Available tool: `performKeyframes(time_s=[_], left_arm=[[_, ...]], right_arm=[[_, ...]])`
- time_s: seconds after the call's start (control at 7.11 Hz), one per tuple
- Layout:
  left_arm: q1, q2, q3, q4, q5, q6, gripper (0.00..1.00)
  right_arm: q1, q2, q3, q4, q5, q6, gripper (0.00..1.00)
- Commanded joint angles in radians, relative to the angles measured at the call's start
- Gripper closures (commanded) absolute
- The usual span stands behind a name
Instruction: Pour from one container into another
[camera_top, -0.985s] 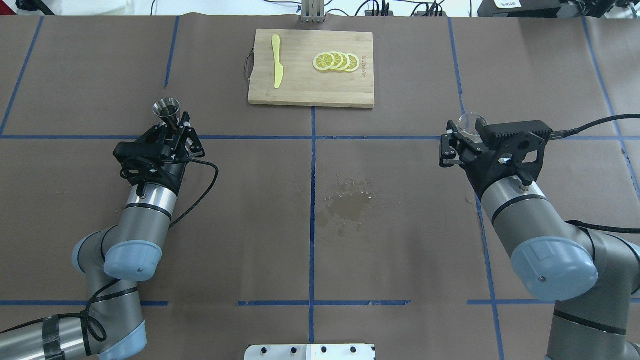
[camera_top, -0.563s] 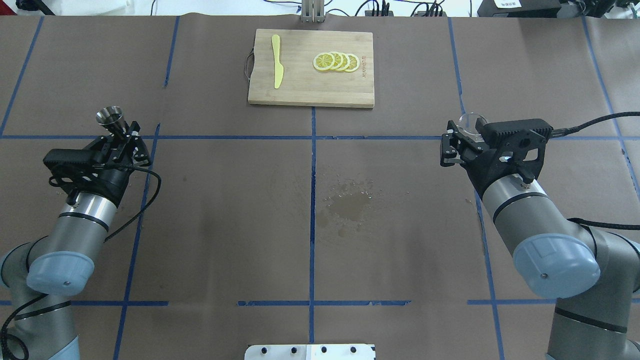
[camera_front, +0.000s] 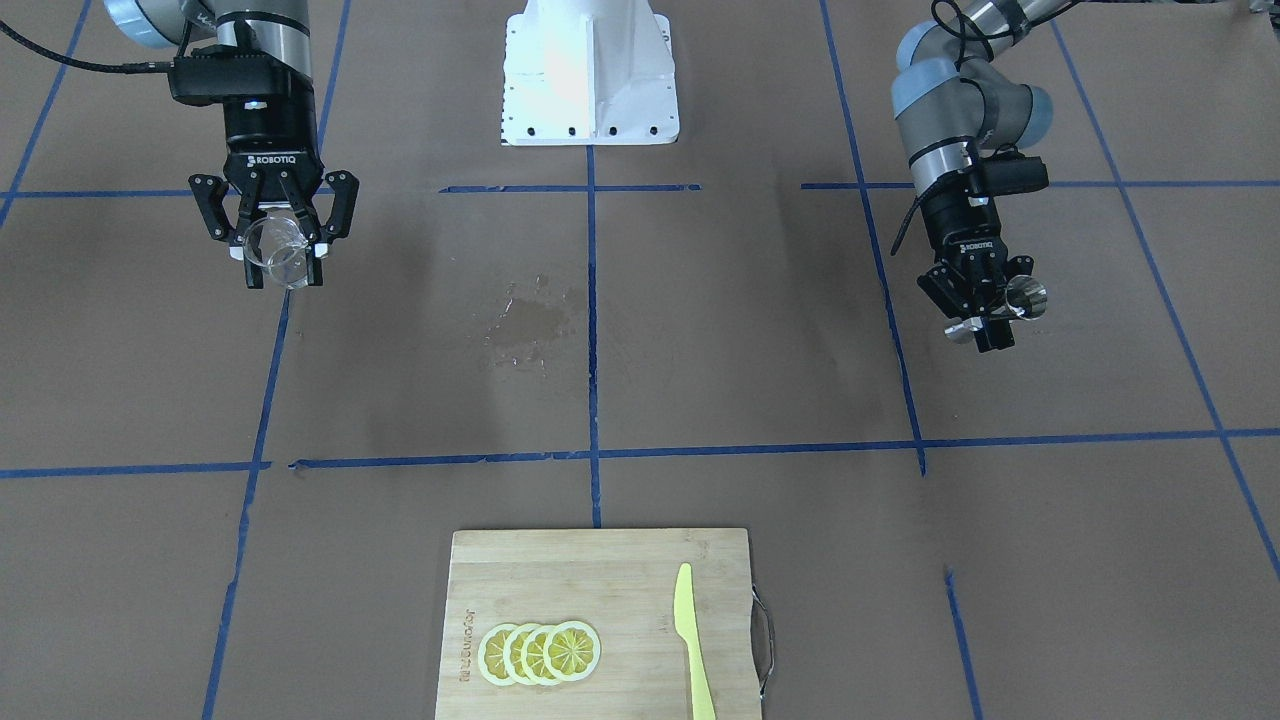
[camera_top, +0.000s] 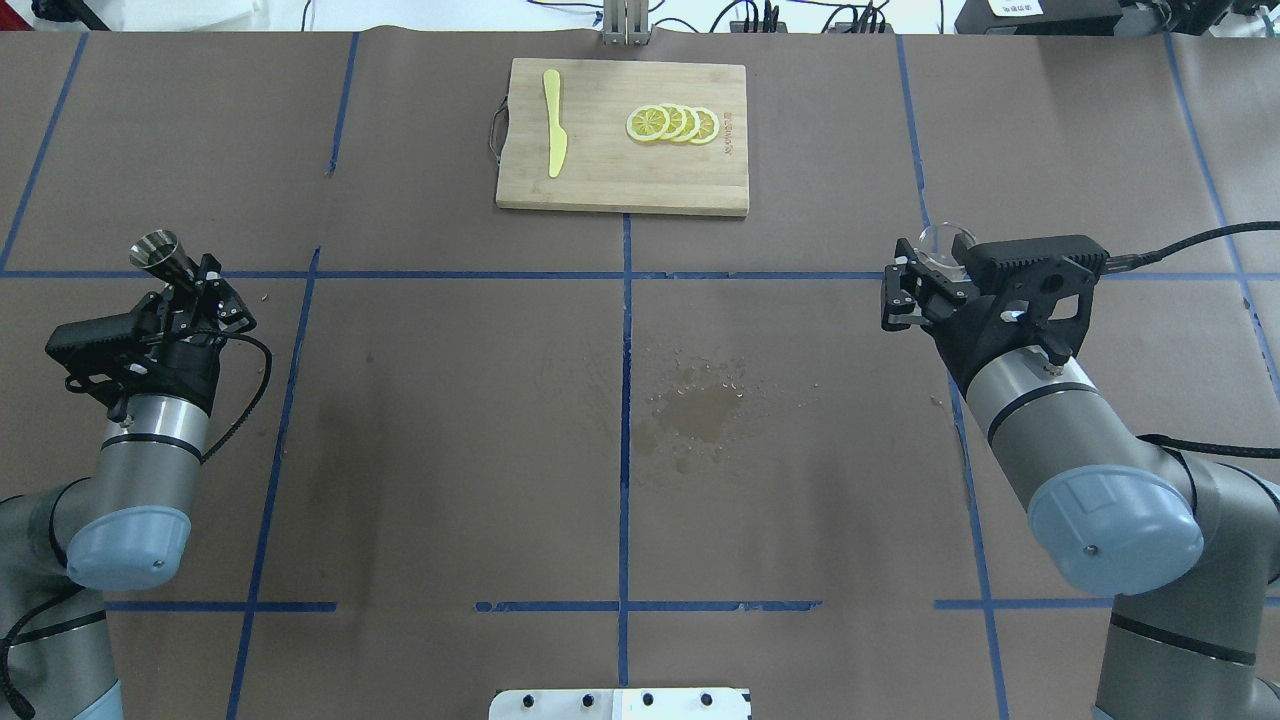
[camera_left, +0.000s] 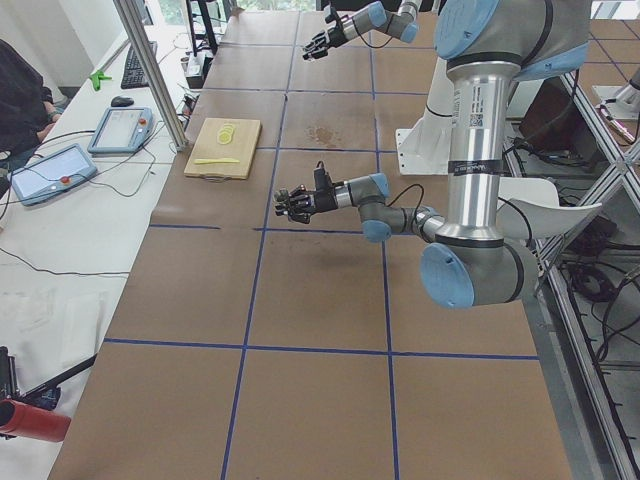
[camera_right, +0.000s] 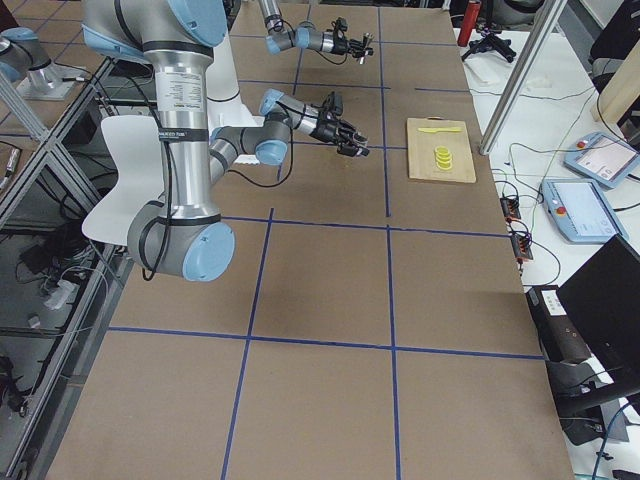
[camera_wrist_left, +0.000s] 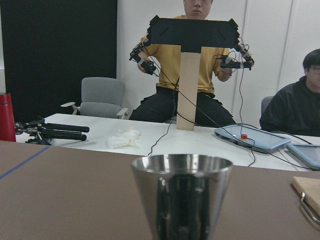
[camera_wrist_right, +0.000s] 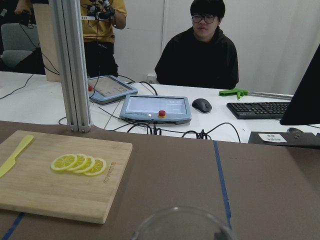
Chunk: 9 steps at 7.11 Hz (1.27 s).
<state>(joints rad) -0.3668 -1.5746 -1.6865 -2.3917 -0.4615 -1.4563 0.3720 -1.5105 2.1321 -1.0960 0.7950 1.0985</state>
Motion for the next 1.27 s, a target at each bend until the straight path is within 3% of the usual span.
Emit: performKeyframes(time_s=[0.0,0.28,0.7,1.13], left_arm=[[0.0,0.001,0.04,0.023,0.044,-0.068,1.0],[0.0,0.002,0.053,0.026,0.044,-0.073,1.0],[0.0,0.001,0.08,0.032,0.044,-0.142,1.0],[0.005,-0.002,0.12,0.032,0.167,-0.153,1.0]], right_arm=[[0.011,-0.004,-0.001,-0.033,0.003,0.001,1.0],[0.022,-0.091,-0.011,-0.042,0.035,0.147,1.0],[0.027,-0.165,-0.012,-0.042,0.044,0.219,1.0],[0.028,-0.175,-0.012,-0.044,0.044,0.224,1.0]])
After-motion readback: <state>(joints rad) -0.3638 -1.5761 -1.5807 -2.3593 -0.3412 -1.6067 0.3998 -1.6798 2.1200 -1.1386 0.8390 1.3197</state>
